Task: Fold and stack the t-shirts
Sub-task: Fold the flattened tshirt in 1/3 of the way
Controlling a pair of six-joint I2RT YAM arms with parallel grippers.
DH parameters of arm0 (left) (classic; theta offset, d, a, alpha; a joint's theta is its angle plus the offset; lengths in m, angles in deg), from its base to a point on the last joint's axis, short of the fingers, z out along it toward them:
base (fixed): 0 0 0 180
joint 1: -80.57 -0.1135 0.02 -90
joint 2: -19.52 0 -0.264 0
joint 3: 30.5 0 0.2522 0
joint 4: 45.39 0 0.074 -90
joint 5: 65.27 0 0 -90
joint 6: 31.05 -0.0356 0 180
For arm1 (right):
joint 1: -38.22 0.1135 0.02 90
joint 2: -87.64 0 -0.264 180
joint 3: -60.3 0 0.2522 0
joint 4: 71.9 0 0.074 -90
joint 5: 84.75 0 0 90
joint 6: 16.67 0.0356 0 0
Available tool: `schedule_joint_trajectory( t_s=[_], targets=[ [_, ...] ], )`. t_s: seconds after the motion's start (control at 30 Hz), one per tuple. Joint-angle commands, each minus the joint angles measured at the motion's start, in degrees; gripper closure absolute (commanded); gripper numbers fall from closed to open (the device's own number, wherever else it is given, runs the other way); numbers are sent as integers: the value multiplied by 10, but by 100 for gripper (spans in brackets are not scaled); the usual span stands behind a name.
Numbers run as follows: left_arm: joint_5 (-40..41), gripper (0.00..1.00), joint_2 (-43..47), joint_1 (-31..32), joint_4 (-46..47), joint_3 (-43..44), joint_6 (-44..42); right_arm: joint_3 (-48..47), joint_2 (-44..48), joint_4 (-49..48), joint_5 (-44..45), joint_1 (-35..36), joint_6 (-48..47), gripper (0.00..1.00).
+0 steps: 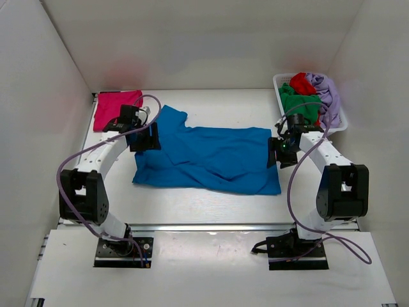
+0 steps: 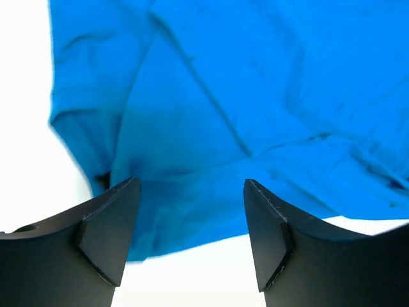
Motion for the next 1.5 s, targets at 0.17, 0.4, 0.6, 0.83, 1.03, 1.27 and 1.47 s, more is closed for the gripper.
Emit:
schedule_joint_trajectory(
  t_s=[0.17, 0.4, 0.6, 0.83, 1.03, 1.27, 1.47],
  targets=[
    [70, 26, 181, 36, -92, -119, 41, 1, 59, 22, 72, 12, 39, 41],
    [101, 27, 284, 41, -79, -225, 89, 91, 129, 7, 67, 19, 107, 41],
    [166, 27, 271, 51, -52, -240, 119, 109, 135, -19, 71, 42, 158, 46],
    [221, 29, 193, 59, -21, -230, 117, 134, 126, -45, 82, 64, 182, 47],
    [266, 31, 131, 59, 4, -236, 113, 147, 130, -59, 76, 58, 187, 51],
    [278, 64, 80, 50, 38, -246, 114, 162, 119, -64, 83, 67, 196, 53],
    [263, 100, 80, 49, 53, -259, 114, 185, 122, -53, 110, 86, 230, 55]
  ],
)
